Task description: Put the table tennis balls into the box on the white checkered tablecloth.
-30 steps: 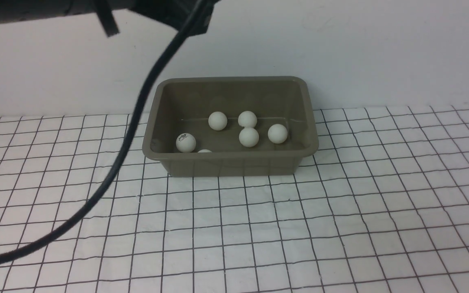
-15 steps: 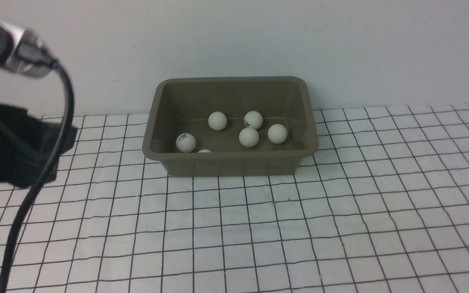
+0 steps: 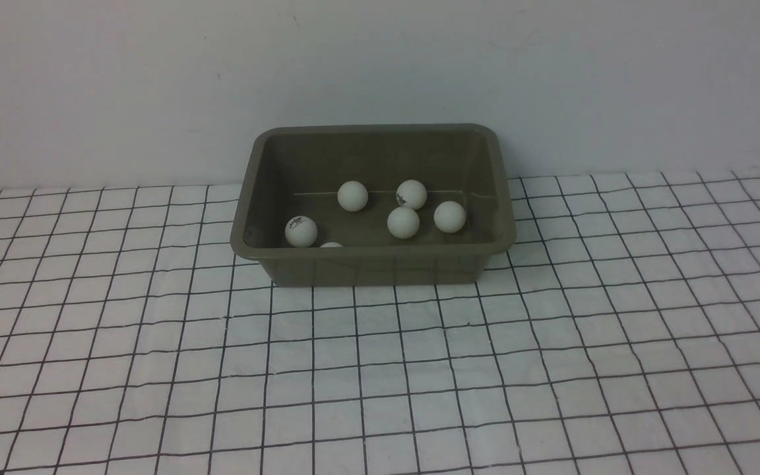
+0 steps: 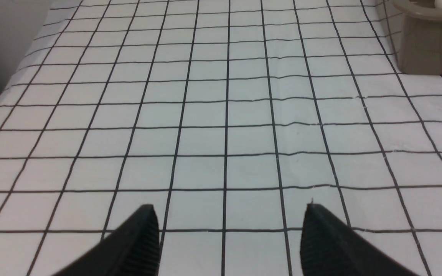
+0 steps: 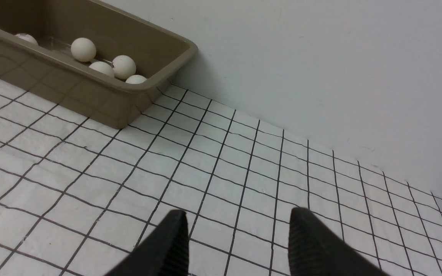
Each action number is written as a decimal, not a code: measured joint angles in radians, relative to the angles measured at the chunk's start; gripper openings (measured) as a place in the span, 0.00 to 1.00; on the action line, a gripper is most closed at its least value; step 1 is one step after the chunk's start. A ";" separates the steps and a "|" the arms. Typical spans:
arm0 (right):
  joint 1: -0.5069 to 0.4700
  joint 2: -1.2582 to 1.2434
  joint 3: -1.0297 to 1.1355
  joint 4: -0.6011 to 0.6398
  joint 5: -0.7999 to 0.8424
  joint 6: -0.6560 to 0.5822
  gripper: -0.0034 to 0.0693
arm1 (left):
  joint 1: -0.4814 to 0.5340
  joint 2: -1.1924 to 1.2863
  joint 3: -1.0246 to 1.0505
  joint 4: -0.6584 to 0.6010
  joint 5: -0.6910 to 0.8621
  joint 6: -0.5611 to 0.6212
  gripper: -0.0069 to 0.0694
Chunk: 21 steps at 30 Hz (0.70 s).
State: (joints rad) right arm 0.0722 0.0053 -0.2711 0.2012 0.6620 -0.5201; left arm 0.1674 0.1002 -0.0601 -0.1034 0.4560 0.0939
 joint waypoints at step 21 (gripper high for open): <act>0.001 0.000 0.000 0.000 0.000 0.000 0.51 | -0.061 -0.111 0.083 0.017 -0.063 -0.036 0.68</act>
State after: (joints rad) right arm 0.0730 0.0053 -0.2708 0.2012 0.6620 -0.5201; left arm 0.1061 -0.0112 0.0229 -0.0861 0.3933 0.0582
